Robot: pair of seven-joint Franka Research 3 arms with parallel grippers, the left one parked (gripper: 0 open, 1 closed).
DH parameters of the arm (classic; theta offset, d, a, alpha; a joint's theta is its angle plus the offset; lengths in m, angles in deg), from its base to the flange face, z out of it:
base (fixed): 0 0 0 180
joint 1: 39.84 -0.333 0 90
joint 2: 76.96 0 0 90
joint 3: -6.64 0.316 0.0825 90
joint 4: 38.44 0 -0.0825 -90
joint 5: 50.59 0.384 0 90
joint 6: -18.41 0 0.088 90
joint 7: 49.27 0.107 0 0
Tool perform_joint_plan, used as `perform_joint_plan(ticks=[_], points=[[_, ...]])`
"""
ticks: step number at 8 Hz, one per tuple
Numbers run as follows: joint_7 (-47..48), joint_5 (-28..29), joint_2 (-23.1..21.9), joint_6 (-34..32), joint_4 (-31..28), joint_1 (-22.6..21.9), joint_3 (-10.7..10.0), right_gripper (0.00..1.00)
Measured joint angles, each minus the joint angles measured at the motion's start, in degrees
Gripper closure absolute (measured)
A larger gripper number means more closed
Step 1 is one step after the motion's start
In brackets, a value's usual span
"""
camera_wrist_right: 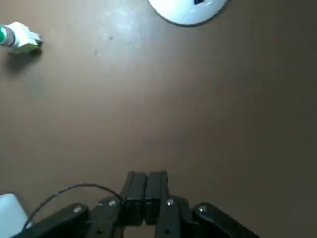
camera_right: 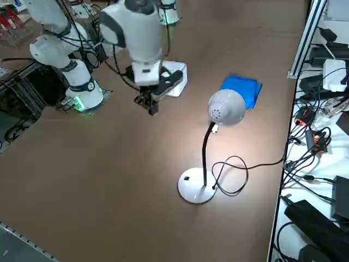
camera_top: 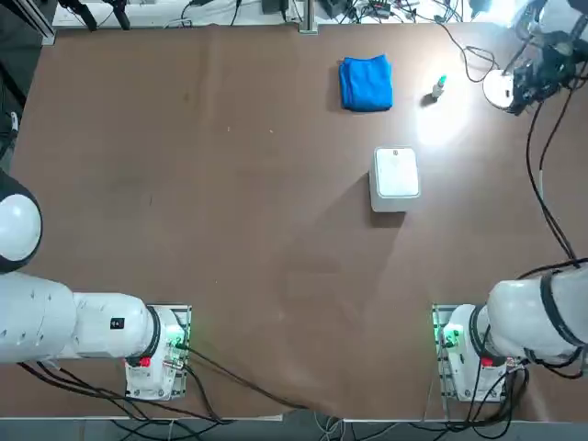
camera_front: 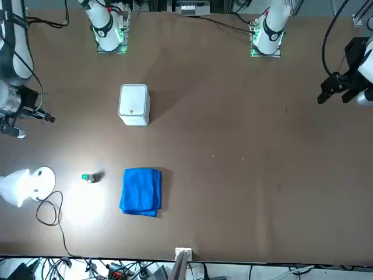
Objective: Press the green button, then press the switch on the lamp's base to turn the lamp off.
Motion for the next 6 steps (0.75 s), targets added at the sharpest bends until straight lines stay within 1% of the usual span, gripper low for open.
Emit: perform_joint_plan(ticks=[1,3,5,6], points=[[-1.9,0.1,0.6,4.9,-1.8,1.9,0.0,0.99],[-5.1,0.1,4.6,16.8,-3.3,4.9,0.0,0.99],[-5.4,0.1,10.0,29.2,-3.2,5.6,0.1,0.99],[-5.4,0.2,12.5,34.6,-2.9,5.6,0.5,0.99]])
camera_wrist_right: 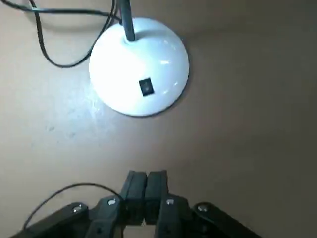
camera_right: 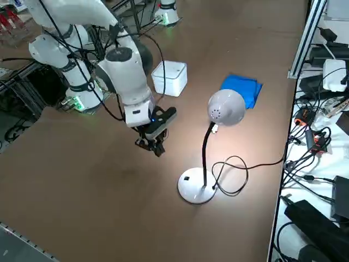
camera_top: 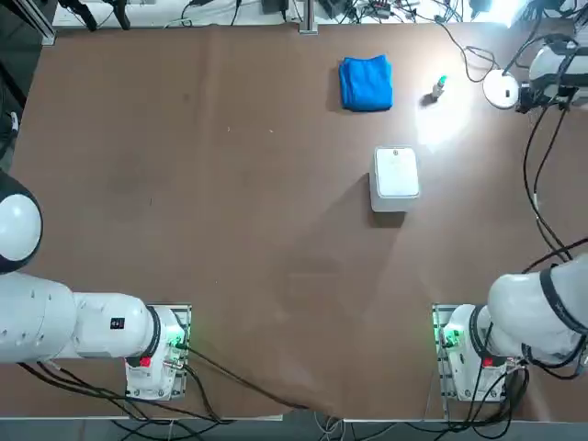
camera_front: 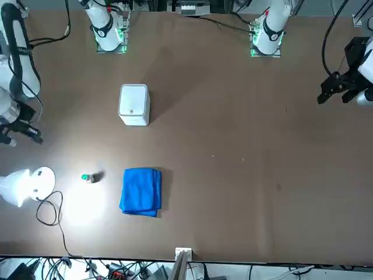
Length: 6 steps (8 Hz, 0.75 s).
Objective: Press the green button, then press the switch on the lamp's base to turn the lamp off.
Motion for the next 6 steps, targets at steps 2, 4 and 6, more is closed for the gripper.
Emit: perform_joint_plan(ticks=[2,4,6], points=[[0.0,0.1,5.0,8.1,2.2,0.0,0.9,0.99],[0.1,0.2,9.2,11.8,5.8,0.0,1.9,0.99],[0.1,0.2,11.9,12.6,8.3,0.1,1.9,0.99]])
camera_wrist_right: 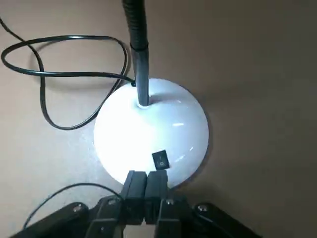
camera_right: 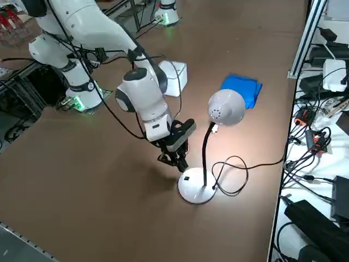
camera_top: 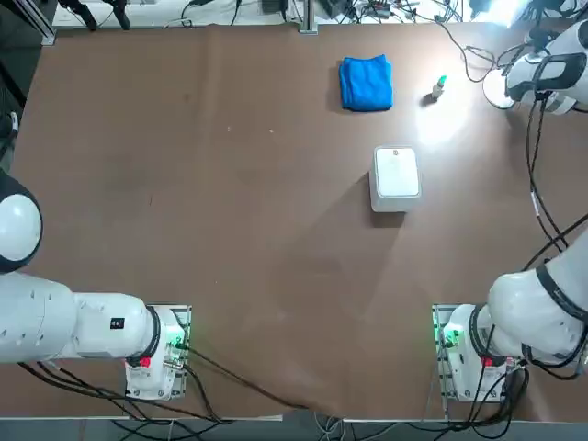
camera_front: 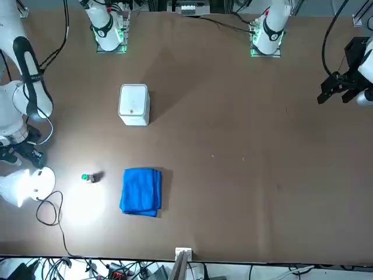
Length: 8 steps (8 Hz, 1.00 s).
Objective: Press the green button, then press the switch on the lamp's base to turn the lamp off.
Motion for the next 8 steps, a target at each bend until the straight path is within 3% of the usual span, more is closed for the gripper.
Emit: perform_joint_plan(ticks=[8], points=[[0.0,0.0,2.4,2.4,0.7,0.3,0.0,0.99]])
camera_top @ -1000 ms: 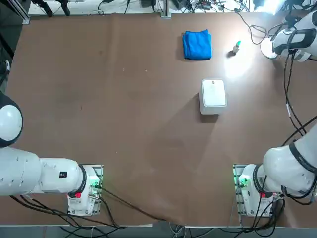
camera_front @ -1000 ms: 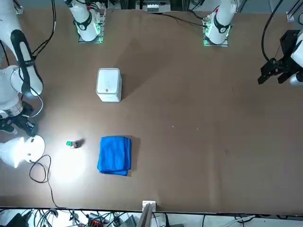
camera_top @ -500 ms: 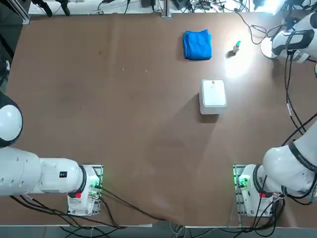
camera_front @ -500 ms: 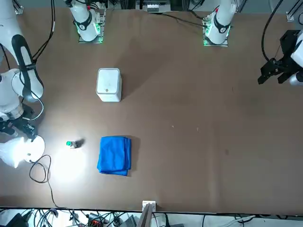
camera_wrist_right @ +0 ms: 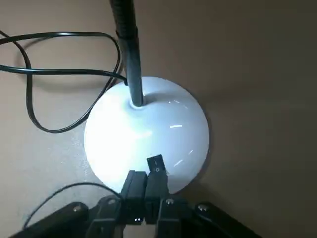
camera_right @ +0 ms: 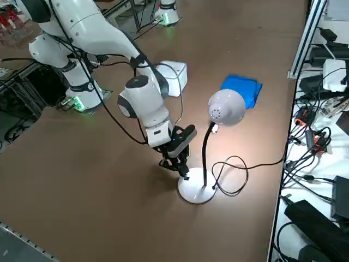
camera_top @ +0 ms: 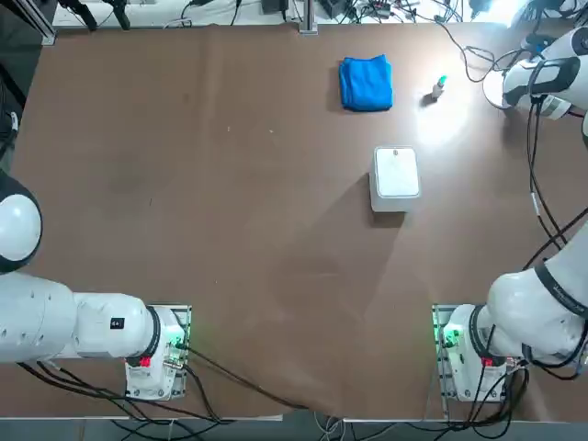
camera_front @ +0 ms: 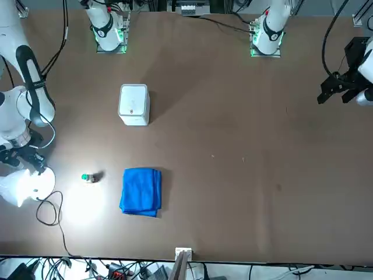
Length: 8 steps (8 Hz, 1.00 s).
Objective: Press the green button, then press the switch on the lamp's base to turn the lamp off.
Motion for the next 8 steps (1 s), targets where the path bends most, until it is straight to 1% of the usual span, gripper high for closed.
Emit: perform_joint_plan(ticks=[4,8], points=[[0.0,0.0,1.7,2.8,0.0,0.0,0.0,0.99],[0.0,0.0,1.7,2.8,0.1,0.1,0.0,0.99]])
